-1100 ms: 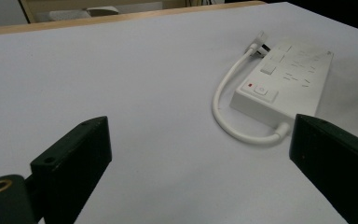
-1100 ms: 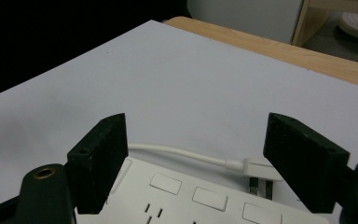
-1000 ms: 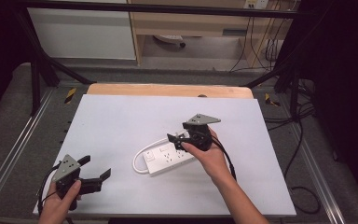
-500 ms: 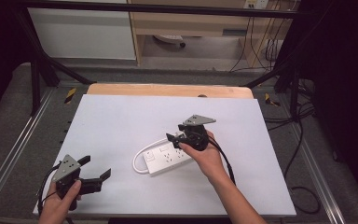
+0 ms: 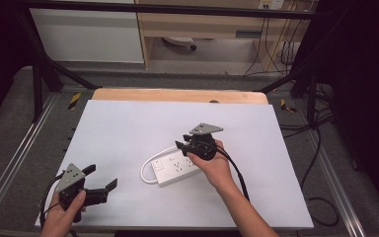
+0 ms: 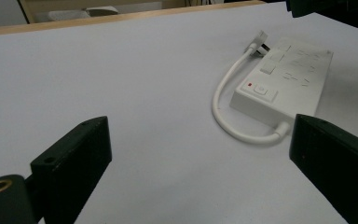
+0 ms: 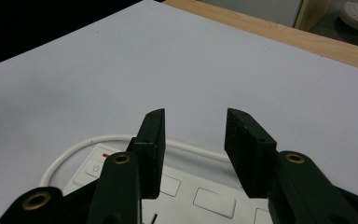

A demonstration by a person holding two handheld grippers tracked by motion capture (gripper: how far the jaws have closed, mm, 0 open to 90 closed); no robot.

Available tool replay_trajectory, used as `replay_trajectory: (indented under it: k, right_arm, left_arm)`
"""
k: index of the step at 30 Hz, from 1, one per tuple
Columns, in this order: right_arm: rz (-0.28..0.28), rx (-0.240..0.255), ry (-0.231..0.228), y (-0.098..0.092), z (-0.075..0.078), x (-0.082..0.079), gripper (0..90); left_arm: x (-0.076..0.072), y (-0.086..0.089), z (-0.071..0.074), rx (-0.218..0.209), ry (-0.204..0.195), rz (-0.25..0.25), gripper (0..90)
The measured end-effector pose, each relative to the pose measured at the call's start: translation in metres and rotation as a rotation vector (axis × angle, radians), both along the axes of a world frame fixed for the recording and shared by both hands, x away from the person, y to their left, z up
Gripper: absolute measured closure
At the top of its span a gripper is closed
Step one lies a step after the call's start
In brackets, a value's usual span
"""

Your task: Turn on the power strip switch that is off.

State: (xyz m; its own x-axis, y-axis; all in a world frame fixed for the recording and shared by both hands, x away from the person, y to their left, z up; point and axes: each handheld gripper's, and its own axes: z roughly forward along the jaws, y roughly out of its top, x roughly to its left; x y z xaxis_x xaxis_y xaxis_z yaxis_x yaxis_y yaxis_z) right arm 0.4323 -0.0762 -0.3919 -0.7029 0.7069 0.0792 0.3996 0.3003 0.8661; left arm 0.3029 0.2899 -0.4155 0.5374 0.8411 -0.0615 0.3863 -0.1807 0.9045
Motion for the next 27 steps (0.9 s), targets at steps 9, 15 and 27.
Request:
replay_trajectory:
  k: [9, 15, 27]
  right_arm:
    - [0.024, -0.014, 0.003, 0.008, -0.008, 0.0, 67.7]
    - [0.033, -0.009, -0.001, 0.011, -0.012, -0.001, 74.1]
    - [0.043, -0.015, -0.009, 0.016, -0.025, -0.004, 82.5]
  left_arm:
    - [0.0, 0.0, 0.0, -0.001, -0.001, 0.0, 5.7]
    - [0.0, 0.0, 0.0, -0.002, -0.001, -0.003, 5.7]
    - [0.0, 0.0, 0.0, -0.001, 0.0, -0.003, 5.7]
